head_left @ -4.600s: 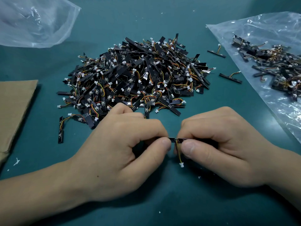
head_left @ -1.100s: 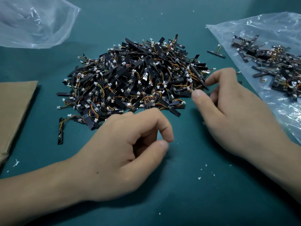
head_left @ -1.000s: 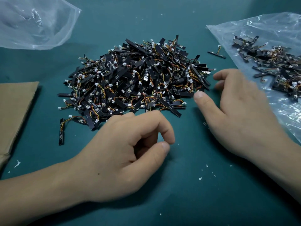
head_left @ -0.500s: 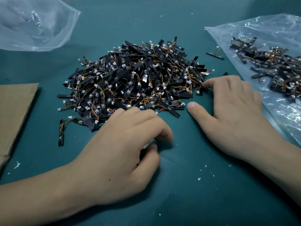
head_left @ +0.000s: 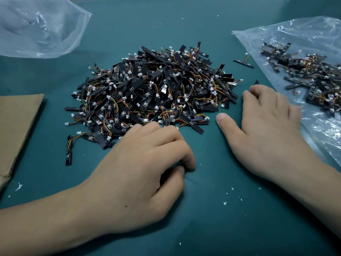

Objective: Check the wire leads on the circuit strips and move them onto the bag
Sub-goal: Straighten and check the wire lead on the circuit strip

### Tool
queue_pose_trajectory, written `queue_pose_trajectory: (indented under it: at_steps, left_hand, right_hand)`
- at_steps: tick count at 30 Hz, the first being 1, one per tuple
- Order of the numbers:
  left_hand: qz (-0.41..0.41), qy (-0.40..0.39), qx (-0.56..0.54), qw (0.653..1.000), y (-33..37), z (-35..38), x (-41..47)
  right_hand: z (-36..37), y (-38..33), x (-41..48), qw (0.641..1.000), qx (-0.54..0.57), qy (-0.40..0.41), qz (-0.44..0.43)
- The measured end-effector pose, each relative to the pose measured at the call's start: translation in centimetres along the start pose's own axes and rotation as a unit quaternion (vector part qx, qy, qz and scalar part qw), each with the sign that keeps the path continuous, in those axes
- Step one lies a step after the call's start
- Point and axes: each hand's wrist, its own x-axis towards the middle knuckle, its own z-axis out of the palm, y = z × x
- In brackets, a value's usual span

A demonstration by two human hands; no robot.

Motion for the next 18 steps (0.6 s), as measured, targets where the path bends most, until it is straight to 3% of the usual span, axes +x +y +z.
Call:
queue_pose_trajectory:
  at_steps: [3, 6, 9, 11, 14, 16, 18]
  left_hand:
    - [0.013, -0.021, 0.005, 1.0, -0.9, 0.1, -0.5]
    - [0.009, -0.012, -0.023, 1.0, -1.7, 0.5, -0.9]
    - [0.003, 0.021, -0.027, 0.999, -2.6, 1.9, -1.1]
    - [-0.031, 0.06, -0.106, 0.992, -2.8, 2.7, -1.2]
    - [-0.071, 0.128, -0.296, 0.944, -2.9, 2.7, -1.1]
    - [-0.088, 0.147, -0.379, 0.909, -3.0, 1.8, -0.8]
    - [-0.091, 0.133, -0.402, 0.901, -2.9, 1.0, -0.6]
  right_hand:
    - [0.0, 0.2, 0.1, 0.999, 0.028, 0.023, -0.009]
    - [-0.2, 0.2, -0.2, 0.986, 0.115, 0.098, -0.067]
    - [-0.7, -0.1, -0.6, 0.932, 0.247, 0.184, -0.193]
    - [-0.9, -0.5, -0.9, 0.878, 0.305, 0.23, -0.289]
    - [-1.3, -0.8, -1.6, 0.814, 0.369, 0.245, -0.376]
    - [-1.6, -0.8, -2.1, 0.804, 0.381, 0.23, -0.394]
    - [-1.9, -0.7, -2.3, 0.805, 0.39, 0.206, -0.396]
